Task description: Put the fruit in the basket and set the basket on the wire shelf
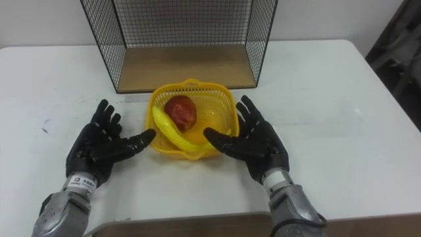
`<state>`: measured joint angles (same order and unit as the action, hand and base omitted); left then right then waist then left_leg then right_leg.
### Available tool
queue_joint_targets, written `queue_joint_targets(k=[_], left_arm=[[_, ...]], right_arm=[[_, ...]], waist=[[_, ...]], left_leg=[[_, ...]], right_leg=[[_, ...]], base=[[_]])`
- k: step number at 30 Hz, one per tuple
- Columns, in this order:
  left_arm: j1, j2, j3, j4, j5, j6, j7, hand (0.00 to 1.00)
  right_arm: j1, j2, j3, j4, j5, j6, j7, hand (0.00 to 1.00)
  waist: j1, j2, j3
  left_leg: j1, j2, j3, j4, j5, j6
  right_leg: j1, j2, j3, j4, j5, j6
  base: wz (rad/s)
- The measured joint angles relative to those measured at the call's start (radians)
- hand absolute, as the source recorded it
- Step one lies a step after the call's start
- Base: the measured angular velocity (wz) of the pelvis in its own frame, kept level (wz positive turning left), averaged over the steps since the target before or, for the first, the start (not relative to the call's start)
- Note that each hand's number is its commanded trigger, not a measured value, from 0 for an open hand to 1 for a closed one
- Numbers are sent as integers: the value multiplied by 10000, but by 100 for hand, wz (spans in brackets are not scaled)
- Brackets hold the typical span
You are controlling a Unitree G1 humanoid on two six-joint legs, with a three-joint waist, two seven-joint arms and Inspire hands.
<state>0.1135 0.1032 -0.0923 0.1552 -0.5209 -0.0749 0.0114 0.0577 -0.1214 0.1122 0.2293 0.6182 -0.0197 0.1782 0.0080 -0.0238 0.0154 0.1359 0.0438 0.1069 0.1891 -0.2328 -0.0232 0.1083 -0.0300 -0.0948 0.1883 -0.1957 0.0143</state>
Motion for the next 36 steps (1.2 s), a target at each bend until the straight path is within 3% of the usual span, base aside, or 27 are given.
queue_joint_targets(k=[16, 24, 29, 36], left_arm=[[-81, -157, -472, 222, -191, -369, -18, 0], [-131, -211, -844, 209, -185, -373, -20, 0], [-193, -217, -1300, 209, -184, -323, -231, 0], [-193, -217, -1313, 209, -185, -323, -275, 0]], right_arm=[[-234, 41, 437, 345, 11, -16, 87, 0], [-417, 175, 641, 460, 6, -17, 80, 0], [-771, 521, 719, 774, -102, -17, 128, 0], [-775, 547, 699, 774, -137, -18, 116, 0]], waist=[[-13, -140, 43], [-40, -129, 48], [-59, -115, 56], [-69, -94, 63]], left_leg=[[-4, -1, -122, 2, 0, 1], [-65, -1, -161, 65, 0, 1], [-91, -1, -129, 84, 0, 1], [-91, -1, -119, 84, 0, 1]], right_leg=[[83, -12, -185, -17, 4, 4], [71, -15, -242, -16, 4, 4], [44, -18, -214, -8, 7, 1], [41, -18, -207, -10, 7, 1]], base=[[2], [1], [0], [0]])
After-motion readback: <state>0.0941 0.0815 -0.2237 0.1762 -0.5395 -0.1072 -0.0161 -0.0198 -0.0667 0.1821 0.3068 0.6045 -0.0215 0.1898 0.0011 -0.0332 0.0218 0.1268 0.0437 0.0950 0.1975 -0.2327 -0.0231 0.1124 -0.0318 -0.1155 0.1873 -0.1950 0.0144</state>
